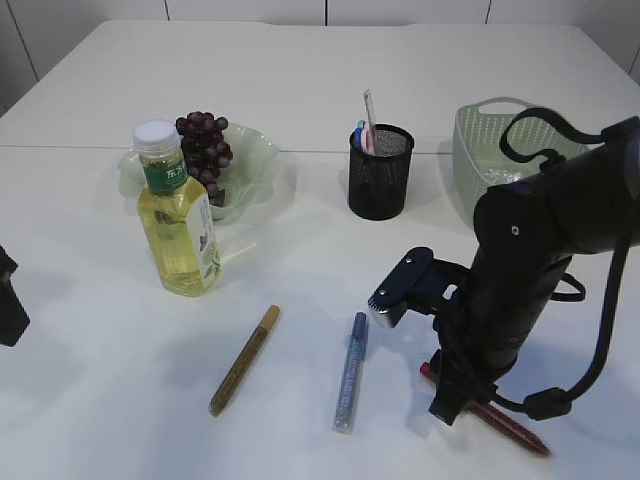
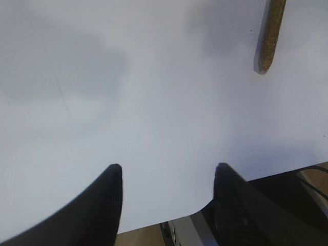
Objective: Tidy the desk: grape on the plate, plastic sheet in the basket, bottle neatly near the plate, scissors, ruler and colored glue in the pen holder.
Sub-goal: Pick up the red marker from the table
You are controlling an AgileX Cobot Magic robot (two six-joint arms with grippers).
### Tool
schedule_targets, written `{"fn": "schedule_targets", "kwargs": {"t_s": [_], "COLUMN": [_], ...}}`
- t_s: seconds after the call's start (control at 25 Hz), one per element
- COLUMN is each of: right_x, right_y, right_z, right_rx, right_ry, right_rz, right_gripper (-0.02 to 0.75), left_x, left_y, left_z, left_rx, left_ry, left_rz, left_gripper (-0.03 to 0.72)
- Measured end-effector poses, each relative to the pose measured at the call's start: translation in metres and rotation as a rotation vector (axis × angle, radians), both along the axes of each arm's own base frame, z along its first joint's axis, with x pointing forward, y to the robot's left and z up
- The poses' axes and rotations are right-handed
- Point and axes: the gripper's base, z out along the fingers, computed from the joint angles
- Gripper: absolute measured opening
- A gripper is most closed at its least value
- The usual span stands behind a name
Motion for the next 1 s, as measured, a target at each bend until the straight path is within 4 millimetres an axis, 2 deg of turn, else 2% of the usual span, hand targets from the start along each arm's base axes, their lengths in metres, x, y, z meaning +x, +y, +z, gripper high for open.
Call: {"fn": "schedule_targets", "kwargs": {"t_s": [0.32, 0.64, 0.8, 1.0], "right_x": [0.0, 0.0, 0.008, 0.031], "right_y": [0.0, 0.001, 0.006, 0.013], "right_z": [0.0, 0.001, 0.016, 0.046], "right_rx": [0.004, 0.006, 0.044, 0.149], "right_ry": [0.002, 0.007, -0.038, -0.117], "right_rz": [-0.005, -0.008, -0.022, -0.098], "right_gripper": [0.162, 0.155, 0.155, 0.155], "left_x": [0.0, 0.0, 0.0, 0.0], "left_y": [0.0, 0.0, 0.0, 0.0], "left_z": [0.0, 0.0, 0.0, 0.0], "left_rx": [0.0, 0.0, 0.0, 0.0], "left_ry": [0.0, 0.0, 0.0, 0.0], "left_rz": [0.0, 0.0, 0.0, 0.0], "left_gripper": [0.415, 0.415, 0.415, 0.415]}}
